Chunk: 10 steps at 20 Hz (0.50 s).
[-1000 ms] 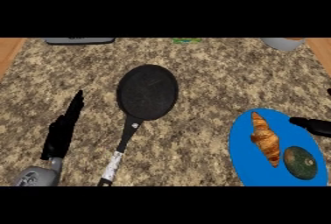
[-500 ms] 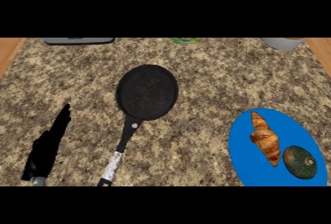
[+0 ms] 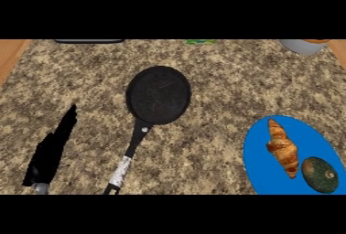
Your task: Pick the squash from the plate and place it in the pan
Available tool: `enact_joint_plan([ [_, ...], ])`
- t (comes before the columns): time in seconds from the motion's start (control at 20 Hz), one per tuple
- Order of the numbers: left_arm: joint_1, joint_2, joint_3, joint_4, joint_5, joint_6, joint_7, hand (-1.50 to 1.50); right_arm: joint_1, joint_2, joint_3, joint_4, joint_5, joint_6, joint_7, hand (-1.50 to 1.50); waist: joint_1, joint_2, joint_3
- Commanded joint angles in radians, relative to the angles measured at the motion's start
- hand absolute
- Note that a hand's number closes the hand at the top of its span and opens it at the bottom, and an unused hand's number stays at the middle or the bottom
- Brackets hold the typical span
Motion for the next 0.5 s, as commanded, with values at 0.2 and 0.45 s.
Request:
enact_joint_plan([
  [0.2, 0.071, 0.001, 0.016, -0.063, -0.014, -0.033, 0.0, 0.0, -0.174, -0.024, 0.128, -0.065, -0.001, 0.053, 0.285, -1.5, 0.03, 0.005, 0.001],
  [0.45, 0.038, -0.044, 0.009, -0.03, -0.062, -0.016, -0.026, 0.0, -0.293, -0.023, 0.212, -0.092, -0.062, 0.115, 0.473, -1.5, 0.022, 0.005, 0.0],
])
